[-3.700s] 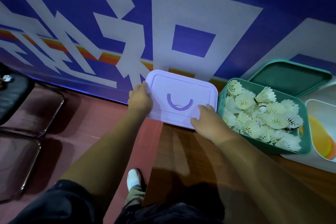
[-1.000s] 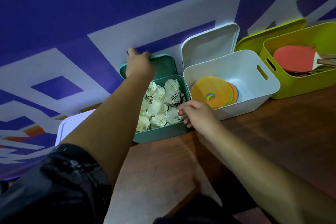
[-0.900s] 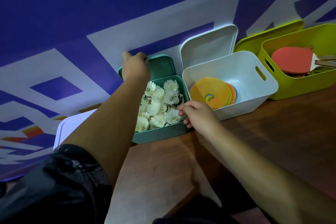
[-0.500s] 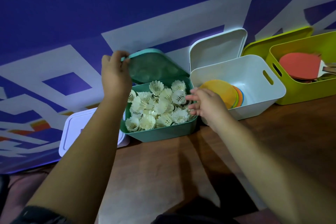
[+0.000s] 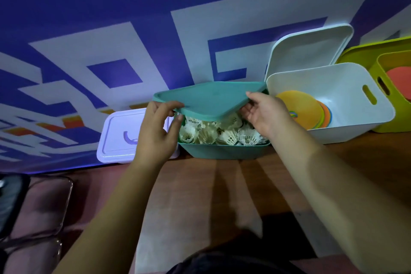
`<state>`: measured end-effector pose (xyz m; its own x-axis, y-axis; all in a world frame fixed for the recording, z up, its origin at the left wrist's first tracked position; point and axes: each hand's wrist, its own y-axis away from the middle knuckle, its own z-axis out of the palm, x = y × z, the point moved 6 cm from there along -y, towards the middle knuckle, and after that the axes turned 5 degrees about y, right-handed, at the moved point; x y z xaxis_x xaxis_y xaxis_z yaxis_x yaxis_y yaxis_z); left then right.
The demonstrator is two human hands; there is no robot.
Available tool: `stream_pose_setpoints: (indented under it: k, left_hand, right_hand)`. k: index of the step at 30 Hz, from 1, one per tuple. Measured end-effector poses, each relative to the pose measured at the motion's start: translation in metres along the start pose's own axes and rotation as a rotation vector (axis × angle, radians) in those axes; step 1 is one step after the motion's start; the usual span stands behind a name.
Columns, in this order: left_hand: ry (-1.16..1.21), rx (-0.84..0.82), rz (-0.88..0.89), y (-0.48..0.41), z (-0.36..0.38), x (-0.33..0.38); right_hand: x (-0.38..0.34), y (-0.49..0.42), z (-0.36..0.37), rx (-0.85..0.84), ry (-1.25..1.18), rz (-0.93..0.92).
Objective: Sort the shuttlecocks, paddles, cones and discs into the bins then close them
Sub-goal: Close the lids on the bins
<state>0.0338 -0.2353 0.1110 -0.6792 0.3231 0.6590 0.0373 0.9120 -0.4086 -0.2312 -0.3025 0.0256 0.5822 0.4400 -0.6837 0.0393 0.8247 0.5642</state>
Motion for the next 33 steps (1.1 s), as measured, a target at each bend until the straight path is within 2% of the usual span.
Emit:
stream_pose_setpoints:
  k: [2, 7, 11, 14, 17, 20, 24, 26, 30, 33]
  left_hand:
    - [0.122, 0.026, -0.109, 0.009, 0.001, -0.011]
    - [0.594, 0.188, -0.584, 0.030, 0.007, -0.034]
    - [0.864, 0.207, -0.822, 0.023, 0.020, -0.051]
    - [0.958, 0.161, -0.928, 0.009, 0.024, -0.062]
    - [1.025, 0.117, -0.961, -0.004, 0.024, -0.075]
    - [0.958, 0.076, -0.970, -0.012, 0.026, -0.097]
    - [0.548, -0.034, -0.803, -0.016, 0.036, -0.117]
    - [0.405, -0.082, -0.725, -0.016, 0.043, -0.118]
    - [0.271, -0.155, -0.654, -0.009, 0.057, -0.124]
    - [0.197, -0.195, -0.629, -0.004, 0.060, -0.132]
  right_hand:
    - [0.004, 0.001, -0.001, 0.015, 0.024, -0.021]
    - [0.013, 0.011, 0.000, 0.035, 0.086, -0.092]
    - [0.020, 0.023, -0.005, 0.061, 0.153, -0.136]
    - [0.030, 0.029, -0.019, 0.113, 0.202, -0.134]
    - [0.027, 0.032, -0.046, 0.267, 0.195, -0.162]
    - [0.019, 0.033, -0.079, 0.419, 0.271, -0.162]
    - [0.016, 0.035, -0.086, 0.400, 0.765, -0.175]
    - [0.024, 0.036, -0.089, 0.428, 0.915, -0.198]
    - [0.042, 0.012, -0.120, 0.517, 1.009, -0.276]
    - [0.034, 0.029, -0.101, 0.569, 1.095, -0.300]
